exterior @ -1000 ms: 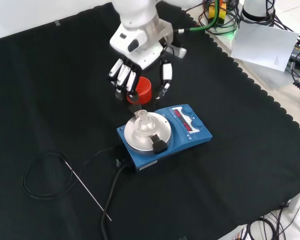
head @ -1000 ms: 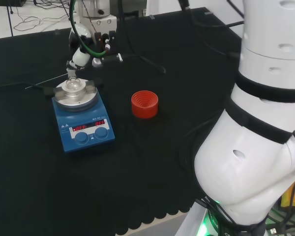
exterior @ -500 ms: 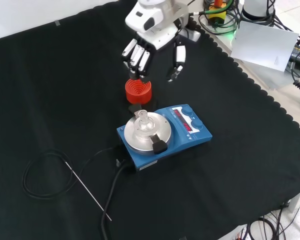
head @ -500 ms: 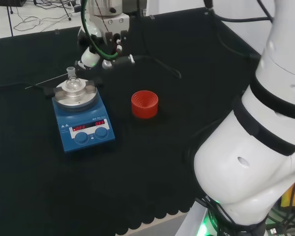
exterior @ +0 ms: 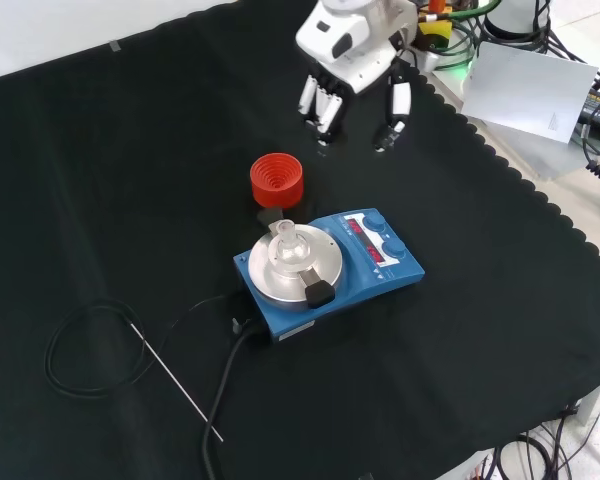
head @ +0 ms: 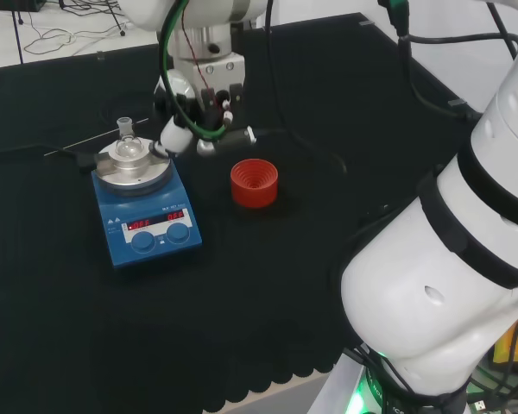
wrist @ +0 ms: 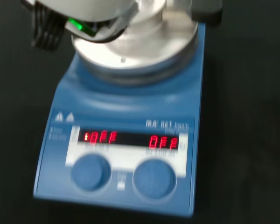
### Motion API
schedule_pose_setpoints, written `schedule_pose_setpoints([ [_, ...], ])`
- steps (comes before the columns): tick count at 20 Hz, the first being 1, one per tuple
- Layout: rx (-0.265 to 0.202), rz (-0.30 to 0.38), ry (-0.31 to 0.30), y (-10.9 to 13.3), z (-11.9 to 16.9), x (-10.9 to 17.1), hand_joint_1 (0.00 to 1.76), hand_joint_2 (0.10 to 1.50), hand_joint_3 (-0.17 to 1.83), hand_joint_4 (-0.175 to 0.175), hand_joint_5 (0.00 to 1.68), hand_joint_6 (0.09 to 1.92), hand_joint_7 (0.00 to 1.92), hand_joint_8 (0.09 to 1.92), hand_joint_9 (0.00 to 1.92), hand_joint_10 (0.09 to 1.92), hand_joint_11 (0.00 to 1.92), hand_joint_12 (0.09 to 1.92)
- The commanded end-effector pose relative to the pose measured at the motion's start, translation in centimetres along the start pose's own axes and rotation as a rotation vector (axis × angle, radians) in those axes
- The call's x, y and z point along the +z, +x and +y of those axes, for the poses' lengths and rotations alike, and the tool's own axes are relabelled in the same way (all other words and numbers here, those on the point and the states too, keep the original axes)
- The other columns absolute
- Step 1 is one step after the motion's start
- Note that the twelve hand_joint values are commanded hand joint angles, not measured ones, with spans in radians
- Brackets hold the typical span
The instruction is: Turn on the heater.
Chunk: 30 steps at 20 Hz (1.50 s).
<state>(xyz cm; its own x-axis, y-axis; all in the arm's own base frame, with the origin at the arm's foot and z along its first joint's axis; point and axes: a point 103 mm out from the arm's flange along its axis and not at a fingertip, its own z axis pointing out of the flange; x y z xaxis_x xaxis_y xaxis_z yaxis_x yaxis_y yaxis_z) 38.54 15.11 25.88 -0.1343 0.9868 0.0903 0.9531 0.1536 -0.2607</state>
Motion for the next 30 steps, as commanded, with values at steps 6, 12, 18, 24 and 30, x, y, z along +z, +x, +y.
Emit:
schedule_pose_setpoints([
  [6, -0.064, -0.032, 0.145, 3.4, -2.3, 5.2, 1.11, 0.71, 0.65, -0.150, 0.63, 0.65, 1.54, 1.41, 1.66, 1.35, 1.59, 0.99],
  [12, -0.087, -0.044, 0.259, 4.5, -2.6, 8.1, 1.35, 0.73, 0.85, -0.105, 0.49, 0.75, 1.59, 1.57, 1.67, 1.51, 1.34, 1.22],
  [18, -0.106, -0.057, 0.342, 5.2, -2.7, 10.0, 1.40, 0.70, 0.95, -0.084, 0.38, 0.77, 1.60, 1.59, 1.67, 1.53, 1.29, 1.30],
  [24, -0.120, -0.073, 0.405, 5.7, -2.7, 11.3, 1.42, 0.68, 1.01, -0.071, 0.29, 0.71, 1.62, 1.59, 1.68, 1.54, 1.30, 1.32],
  [30, -0.124, -0.079, 0.448, 5.7, -2.5, 12.0, 1.42, 0.67, 1.02, -0.066, 0.28, 0.68, 1.62, 1.59, 1.68, 1.53, 1.31, 1.32],
])
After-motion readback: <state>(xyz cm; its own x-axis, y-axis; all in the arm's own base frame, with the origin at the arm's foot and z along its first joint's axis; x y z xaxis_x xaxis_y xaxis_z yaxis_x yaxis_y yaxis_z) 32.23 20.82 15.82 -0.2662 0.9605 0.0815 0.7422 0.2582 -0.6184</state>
